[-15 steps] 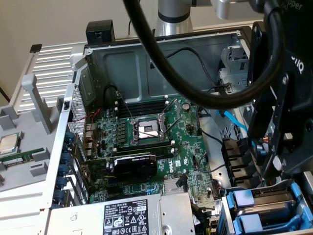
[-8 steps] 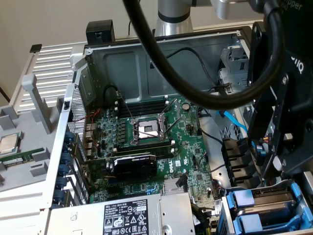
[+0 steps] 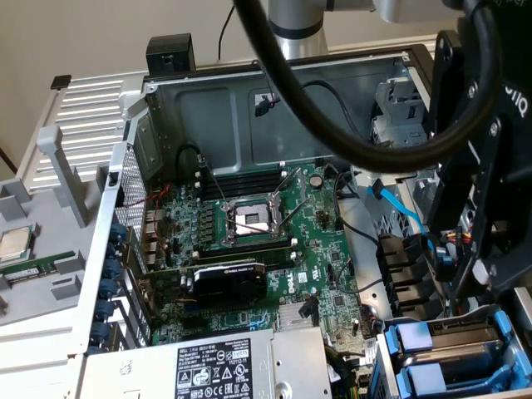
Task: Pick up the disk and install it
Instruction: 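Insert the first disk wire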
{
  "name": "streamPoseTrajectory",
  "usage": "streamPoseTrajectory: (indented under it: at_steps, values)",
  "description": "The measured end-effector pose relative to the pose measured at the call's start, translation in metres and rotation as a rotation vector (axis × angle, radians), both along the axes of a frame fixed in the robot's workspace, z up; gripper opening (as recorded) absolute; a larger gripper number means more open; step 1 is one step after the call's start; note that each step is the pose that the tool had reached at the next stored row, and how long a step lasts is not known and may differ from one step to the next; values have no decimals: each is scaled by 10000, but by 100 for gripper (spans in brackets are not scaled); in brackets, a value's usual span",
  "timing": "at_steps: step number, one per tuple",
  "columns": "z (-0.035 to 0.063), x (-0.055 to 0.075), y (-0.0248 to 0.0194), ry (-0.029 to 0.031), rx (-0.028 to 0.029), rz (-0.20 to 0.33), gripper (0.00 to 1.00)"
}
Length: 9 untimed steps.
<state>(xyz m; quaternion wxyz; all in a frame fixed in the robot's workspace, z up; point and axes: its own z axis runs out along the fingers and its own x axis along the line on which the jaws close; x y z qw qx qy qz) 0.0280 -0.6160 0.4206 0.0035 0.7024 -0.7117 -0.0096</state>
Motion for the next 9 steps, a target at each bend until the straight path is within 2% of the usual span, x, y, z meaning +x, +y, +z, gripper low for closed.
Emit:
streamPoseTrajectory:
  at_steps: [4,9]
  values:
    - [14,62,1,1,0,0,51]
    - [14,64,0,3,1,-1,51]
